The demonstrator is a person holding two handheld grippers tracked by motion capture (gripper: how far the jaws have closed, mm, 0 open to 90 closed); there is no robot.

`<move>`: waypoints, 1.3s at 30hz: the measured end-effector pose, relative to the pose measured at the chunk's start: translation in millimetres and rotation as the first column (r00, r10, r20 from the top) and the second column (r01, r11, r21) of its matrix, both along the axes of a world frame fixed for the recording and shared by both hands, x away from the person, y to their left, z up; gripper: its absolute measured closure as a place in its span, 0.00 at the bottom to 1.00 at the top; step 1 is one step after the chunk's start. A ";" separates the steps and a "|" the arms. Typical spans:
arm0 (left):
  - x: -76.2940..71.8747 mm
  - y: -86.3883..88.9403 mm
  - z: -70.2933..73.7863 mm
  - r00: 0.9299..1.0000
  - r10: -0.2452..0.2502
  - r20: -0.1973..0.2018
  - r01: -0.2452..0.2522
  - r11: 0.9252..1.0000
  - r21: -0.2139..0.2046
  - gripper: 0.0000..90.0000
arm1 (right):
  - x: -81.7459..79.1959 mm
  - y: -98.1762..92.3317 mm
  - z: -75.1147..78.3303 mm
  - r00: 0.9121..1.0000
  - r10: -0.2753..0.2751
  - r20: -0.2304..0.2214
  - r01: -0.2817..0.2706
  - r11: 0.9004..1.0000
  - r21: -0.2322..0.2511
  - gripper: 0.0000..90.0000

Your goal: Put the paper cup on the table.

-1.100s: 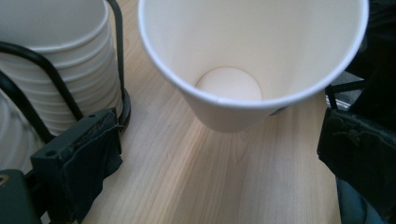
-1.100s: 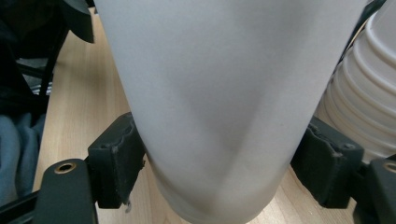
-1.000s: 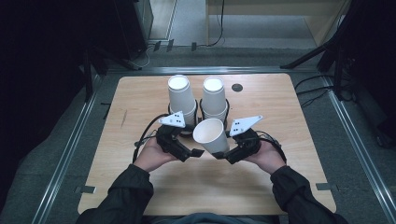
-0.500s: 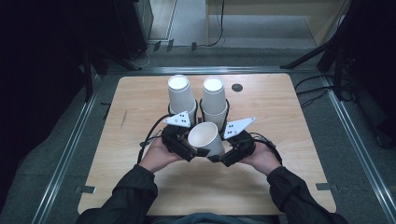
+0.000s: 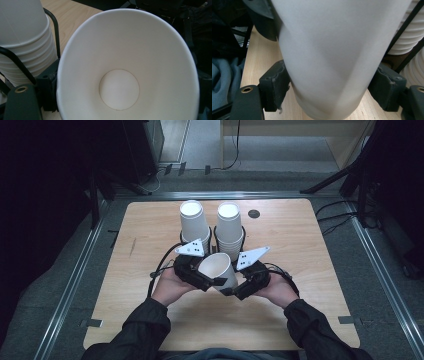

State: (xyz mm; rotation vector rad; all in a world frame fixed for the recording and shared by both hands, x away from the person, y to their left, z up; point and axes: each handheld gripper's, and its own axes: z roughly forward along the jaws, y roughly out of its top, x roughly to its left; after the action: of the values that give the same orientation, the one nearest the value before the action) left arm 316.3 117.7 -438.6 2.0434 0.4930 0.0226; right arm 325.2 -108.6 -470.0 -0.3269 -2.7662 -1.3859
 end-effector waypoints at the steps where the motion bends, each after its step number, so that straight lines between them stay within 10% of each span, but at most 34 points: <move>1: -0.2 -0.2 0.4 1.000 0.002 -0.003 -0.002 1.000 0.003 0.16 | -0.1 -0.9 0.1 1.000 -0.001 -0.005 0.001 1.000 -0.001 0.26; 39: -6.1 23.6 -6.1 1.000 -0.004 -0.006 0.005 0.991 0.132 0.17 | 8.6 -29.2 1.5 0.992 -0.123 -0.021 0.120 0.987 -0.104 0.19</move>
State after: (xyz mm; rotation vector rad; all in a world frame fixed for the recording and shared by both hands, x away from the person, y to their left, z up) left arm 310.3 141.3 -444.7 2.1746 0.5022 0.0475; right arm 333.8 -137.8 -468.5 -0.5223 -2.8446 -1.2540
